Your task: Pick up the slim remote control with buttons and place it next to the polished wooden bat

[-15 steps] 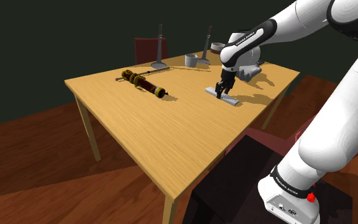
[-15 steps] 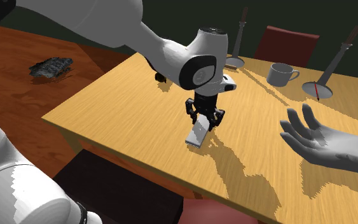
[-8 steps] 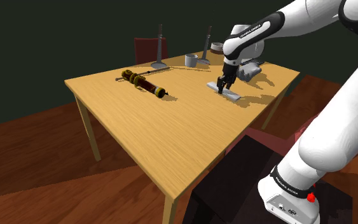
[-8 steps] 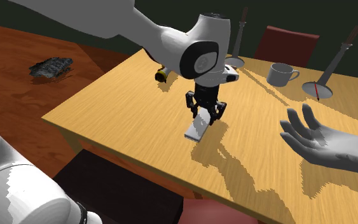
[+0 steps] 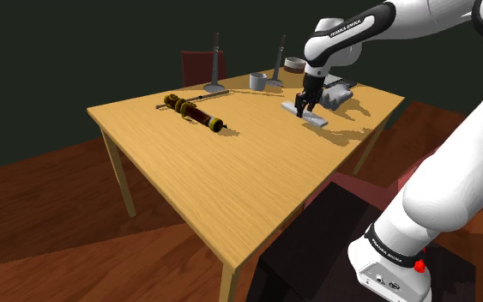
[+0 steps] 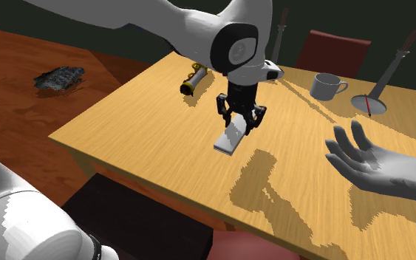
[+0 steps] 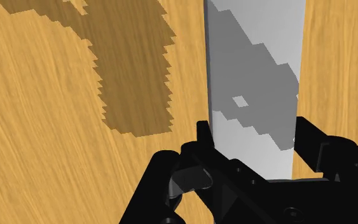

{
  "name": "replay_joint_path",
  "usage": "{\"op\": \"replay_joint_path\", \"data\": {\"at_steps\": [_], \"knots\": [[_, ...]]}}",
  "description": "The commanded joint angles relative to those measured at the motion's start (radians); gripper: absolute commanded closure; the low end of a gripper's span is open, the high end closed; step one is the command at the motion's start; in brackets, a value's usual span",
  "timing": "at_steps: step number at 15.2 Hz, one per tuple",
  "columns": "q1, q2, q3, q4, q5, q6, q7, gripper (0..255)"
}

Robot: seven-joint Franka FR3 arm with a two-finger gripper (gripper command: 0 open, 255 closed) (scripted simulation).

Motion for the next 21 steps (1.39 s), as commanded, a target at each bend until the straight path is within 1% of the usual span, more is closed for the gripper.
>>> {"op": "replay_joint_path", "data": {"at_steps": [1, 2, 5, 12, 17, 19, 21], "knots": [[0.000, -0.017, 0.001, 0.014, -0.006, -0.030, 0.003, 255], [0.000, -0.019, 0.002, 0.017, -0.007, -0.035, 0.004, 255], [0.019, 0.084, 0.016, 0.131, 0.037, -0.053, 0.013, 255], [0.035, 0.332, 0.051, 0.446, 0.123, -0.134, 0.037, 255], [0.026, 0.529, 0.077, 0.733, 0.171, -0.231, 0.062, 255], [0.016, 0.619, 0.088, 0.875, 0.187, -0.283, 0.075, 255], [0.001, 0.723, 0.100, 1.044, 0.203, -0.349, 0.090, 255]]}}
